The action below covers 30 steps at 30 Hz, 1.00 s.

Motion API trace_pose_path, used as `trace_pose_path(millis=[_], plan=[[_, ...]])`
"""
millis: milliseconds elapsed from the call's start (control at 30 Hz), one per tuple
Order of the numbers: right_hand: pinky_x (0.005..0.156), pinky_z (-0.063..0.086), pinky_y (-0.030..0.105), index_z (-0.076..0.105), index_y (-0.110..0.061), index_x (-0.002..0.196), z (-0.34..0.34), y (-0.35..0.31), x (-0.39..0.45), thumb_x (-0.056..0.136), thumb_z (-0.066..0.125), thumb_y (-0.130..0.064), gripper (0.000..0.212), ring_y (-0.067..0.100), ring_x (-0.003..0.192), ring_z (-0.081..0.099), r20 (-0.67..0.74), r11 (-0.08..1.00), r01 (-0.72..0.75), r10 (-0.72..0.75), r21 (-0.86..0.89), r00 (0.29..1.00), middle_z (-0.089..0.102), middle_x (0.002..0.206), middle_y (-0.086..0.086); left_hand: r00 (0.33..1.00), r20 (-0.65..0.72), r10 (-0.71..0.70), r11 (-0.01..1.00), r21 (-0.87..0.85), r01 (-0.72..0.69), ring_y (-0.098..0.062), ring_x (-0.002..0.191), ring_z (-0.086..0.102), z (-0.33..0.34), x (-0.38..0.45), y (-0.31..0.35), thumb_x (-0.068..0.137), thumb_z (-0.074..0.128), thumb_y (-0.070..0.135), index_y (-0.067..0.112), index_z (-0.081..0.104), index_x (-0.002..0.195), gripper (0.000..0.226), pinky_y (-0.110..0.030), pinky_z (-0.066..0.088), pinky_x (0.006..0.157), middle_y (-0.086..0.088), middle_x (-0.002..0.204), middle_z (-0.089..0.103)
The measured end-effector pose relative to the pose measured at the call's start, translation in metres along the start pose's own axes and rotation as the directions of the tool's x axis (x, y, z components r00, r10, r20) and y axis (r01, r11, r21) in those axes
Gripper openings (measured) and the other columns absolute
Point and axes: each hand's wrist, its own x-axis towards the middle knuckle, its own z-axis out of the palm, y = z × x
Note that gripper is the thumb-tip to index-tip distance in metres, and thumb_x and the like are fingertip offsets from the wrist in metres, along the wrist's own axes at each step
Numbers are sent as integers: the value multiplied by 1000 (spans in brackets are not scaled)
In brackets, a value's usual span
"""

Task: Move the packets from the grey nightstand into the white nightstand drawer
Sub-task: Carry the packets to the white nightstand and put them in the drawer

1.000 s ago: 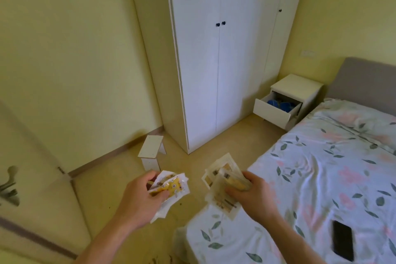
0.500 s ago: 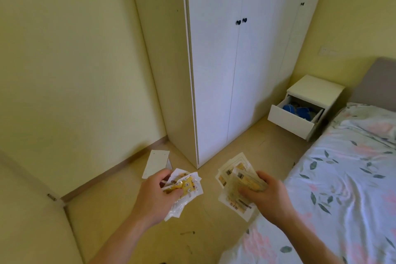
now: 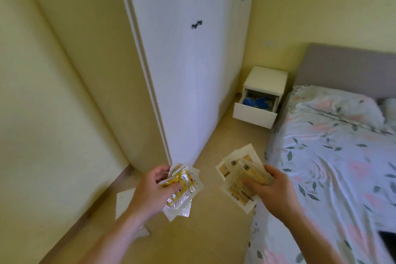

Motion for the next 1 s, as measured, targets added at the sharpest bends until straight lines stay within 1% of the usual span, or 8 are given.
trace_pose_path(millis=[67, 133, 233, 333, 533, 733, 867, 1000], plan=[[61, 55, 18, 70, -35, 97, -17, 1, 16, 79, 87, -18, 30, -1, 75, 73, -99, 999, -31, 34, 32, 994, 77, 85, -19, 996, 86, 30, 999, -33, -27, 6, 83, 70, 18, 36, 17, 78, 86, 16, 32, 65, 107, 39, -10, 50, 62, 9, 102, 72], [61, 54, 18, 72, -32, 98, -34, 5, 35, 80, 86, -17, 27, 0, 74, 73, -178, 996, -69, 77, 52, 981, 77, 84, -15, 986, 165, 39, 997, -66, -29, 5, 77, 71, 36, 68, 33, 81, 84, 11, 30, 63, 107, 39, -12, 52, 57, 9, 100, 71], [65, 55, 26, 74, -24, 97, -53, 14, 74, 81, 85, -15, 21, 4, 72, 73, -256, 988, -119, 142, 102, 956, 78, 83, -12, 971, 237, 30, 996, -89, -9, -10, 81, 76, 58, 123, 51, 79, 86, 15, 31, 63, 112, 43, -30, 60, 70, 4, 103, 74], [66, 54, 28, 75, -23, 95, -62, 23, 125, 81, 85, -16, 19, 10, 74, 74, -310, 981, -151, 182, 123, 933, 77, 82, -11, 963, 269, 33, 994, -108, -4, -4, 84, 74, 81, 188, 66, 80, 85, 16, 31, 61, 113, 43, -26, 57, 72, 4, 103, 74], [65, 56, 28, 76, -22, 93, -90, 22, 246, 80, 86, -15, 18, 3, 70, 72, -332, 977, -185, 211, 107, 919, 78, 81, -12, 933, 360, -18, 988, -137, 73, -10, 91, 75, 140, 323, 110, 88, 78, 15, 24, 64, 117, 33, -24, 58, 67, 0, 109, 76], [48, 50, 10, 74, -24, 98, -123, 8, 362, 83, 83, -15, 20, -1, 68, 72, -343, 977, -193, 214, 94, 915, 78, 81, -10, 923, 383, -24, 987, -140, 84, -9, 91, 75, 192, 427, 149, 91, 76, 17, 23, 65, 116, 27, -27, 58, 71, 3, 105, 77], [53, 54, 15, 74, -21, 98, -132, 7, 429, 83, 84, -12, 21, 4, 71, 74, -326, 974, -200, 224, 104, 918, 79, 84, -8, 921, 387, -52, 987, -118, 105, -15, 92, 75, 217, 493, 160, 93, 74, 20, 18, 64, 113, 23, -35, 60, 78, 0, 105, 77], [65, 62, 30, 73, -21, 101, -131, 14, 502, 82, 84, -13, 23, 8, 77, 75, -348, 962, -256, 271, 91, 898, 79, 87, -9, 914, 403, -50, 989, -106, 101, -16, 92, 75, 243, 575, 168, 95, 71, 22, 15, 65, 111, 19, -29, 58, 72, -4, 104, 76]])
